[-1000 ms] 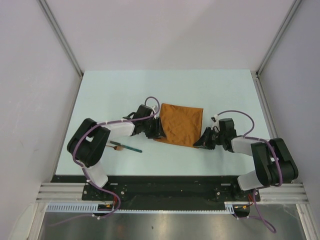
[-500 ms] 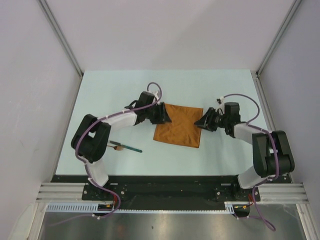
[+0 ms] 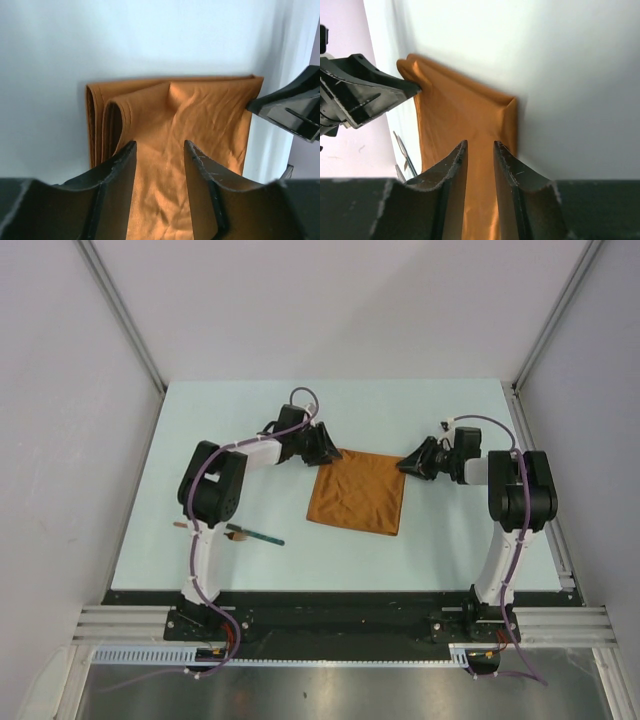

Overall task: Fold the napkin into a case and place the utensils inside
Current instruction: Smooth out the square-folded napkin at the center of the board, then rotate the square-folded napkin at the center of the board.

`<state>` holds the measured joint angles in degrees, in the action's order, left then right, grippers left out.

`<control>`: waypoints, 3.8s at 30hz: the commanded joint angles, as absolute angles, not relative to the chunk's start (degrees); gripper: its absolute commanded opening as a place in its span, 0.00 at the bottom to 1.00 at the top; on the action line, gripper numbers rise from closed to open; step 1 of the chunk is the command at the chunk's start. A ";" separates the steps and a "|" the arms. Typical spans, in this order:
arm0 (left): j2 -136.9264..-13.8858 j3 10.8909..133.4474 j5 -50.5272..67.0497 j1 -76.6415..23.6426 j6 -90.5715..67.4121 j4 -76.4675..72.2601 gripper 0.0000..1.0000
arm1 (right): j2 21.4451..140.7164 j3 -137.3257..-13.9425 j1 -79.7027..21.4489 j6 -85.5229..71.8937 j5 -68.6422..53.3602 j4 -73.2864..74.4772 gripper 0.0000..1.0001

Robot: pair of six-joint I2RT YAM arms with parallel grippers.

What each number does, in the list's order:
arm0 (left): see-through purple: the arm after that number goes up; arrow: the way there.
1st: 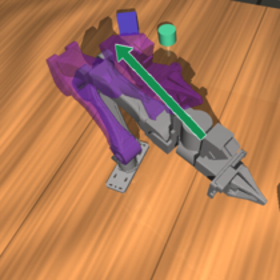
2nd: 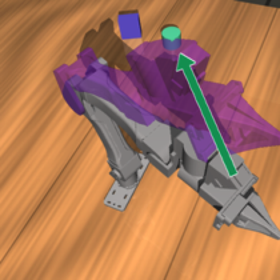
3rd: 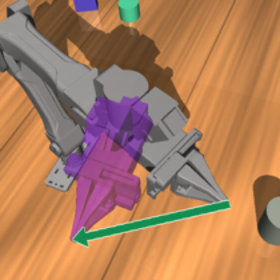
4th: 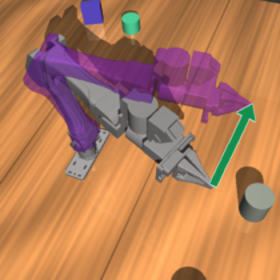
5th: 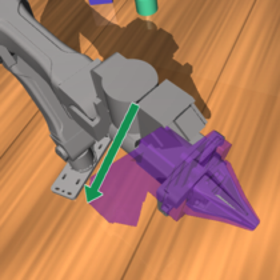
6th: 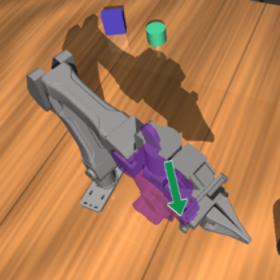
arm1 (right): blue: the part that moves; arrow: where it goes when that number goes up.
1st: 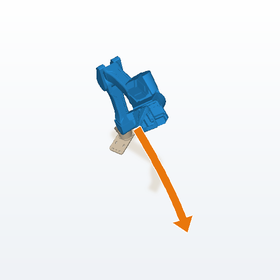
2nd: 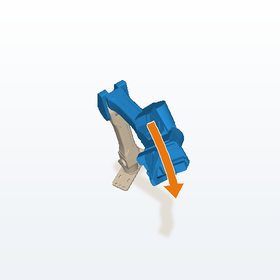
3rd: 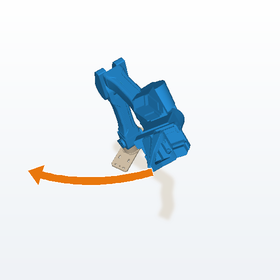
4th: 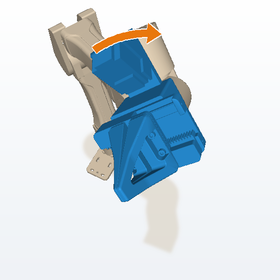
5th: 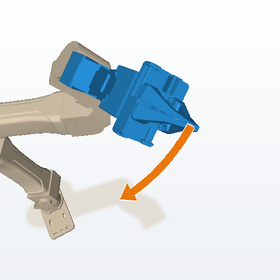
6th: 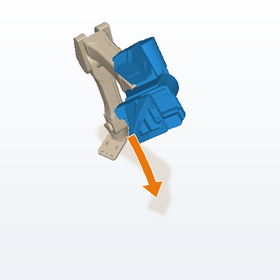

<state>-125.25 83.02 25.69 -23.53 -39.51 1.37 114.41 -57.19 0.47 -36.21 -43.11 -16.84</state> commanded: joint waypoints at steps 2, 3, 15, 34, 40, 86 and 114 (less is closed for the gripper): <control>-127.88 87.18 24.70 -21.97 -39.47 3.07 0.49 | 118.12 -62.65 2.81 -36.39 -46.14 -19.60 0.33; -128.14 87.62 24.70 -21.80 -39.38 3.34 0.50 | 119.17 -63.27 2.99 -36.13 -46.32 -19.34 0.36; -111.56 85.36 20.39 -21.27 -32.87 15.82 0.56 | 102.59 -60.58 0.53 -27.69 -24.02 11.65 0.59; -105.78 71.70 24.78 -26.99 -34.99 4.82 0.18 | 72.59 -29.00 -5.63 -31.64 -29.70 -2.28 0.40; -117.32 81.02 27.59 -22.59 -37.09 3.51 0.11 | 81.90 -32.52 -7.03 -31.90 -38.75 -7.64 0.20; -74.98 57.49 27.43 -26.81 -35.16 12.39 0.32 | 78.31 -21.62 -10.02 -36.21 -31.02 -6.94 0.40; -97.45 74.95 24.52 -26.81 -30.67 13.09 0.53 | 99.91 -53.90 4.22 -13.29 -26.63 13.87 0.00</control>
